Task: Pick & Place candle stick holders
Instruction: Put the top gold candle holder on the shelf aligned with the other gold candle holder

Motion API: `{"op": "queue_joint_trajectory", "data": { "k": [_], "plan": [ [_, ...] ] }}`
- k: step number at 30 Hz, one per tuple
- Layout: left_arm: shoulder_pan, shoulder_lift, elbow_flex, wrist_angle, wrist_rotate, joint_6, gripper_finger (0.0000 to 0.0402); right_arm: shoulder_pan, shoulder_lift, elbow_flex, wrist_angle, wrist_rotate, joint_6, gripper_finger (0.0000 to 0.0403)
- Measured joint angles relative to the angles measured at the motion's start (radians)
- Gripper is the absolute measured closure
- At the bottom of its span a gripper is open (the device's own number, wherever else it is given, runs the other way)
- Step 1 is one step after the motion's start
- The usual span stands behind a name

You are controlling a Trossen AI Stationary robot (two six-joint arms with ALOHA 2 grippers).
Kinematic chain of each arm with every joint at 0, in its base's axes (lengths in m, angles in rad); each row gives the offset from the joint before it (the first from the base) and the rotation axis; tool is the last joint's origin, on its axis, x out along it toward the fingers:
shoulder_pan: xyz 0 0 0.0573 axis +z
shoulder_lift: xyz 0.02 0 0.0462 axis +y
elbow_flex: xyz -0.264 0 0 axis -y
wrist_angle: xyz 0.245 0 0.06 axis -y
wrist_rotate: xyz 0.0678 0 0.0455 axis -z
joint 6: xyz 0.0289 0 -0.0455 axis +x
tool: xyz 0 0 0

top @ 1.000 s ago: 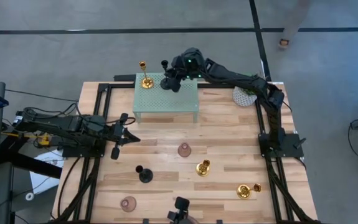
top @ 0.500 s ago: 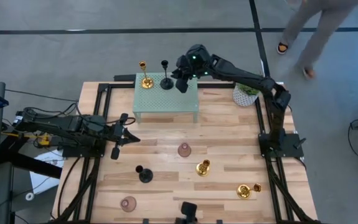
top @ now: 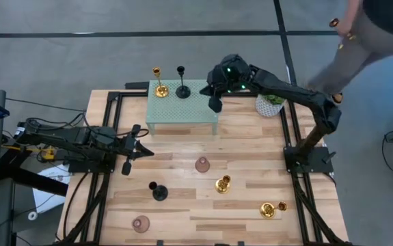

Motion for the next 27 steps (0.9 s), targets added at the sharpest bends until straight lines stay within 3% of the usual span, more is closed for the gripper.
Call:
{"op": "queue_joint_trajectory", "data": {
  "k": [12,27],
  "plan": [
    [0.000,0.000,0.000,0.001,0.000,0.000,0.0392,0.153,-0.172,-0.323,0.229,0.079,0.087,0.0401],
    [0.000,0.000,0.000,0.004,0.000,0.000,0.0392,0.357,-0.270,-0.446,0.258,0.315,0.113,0.0402]
  ]
}}
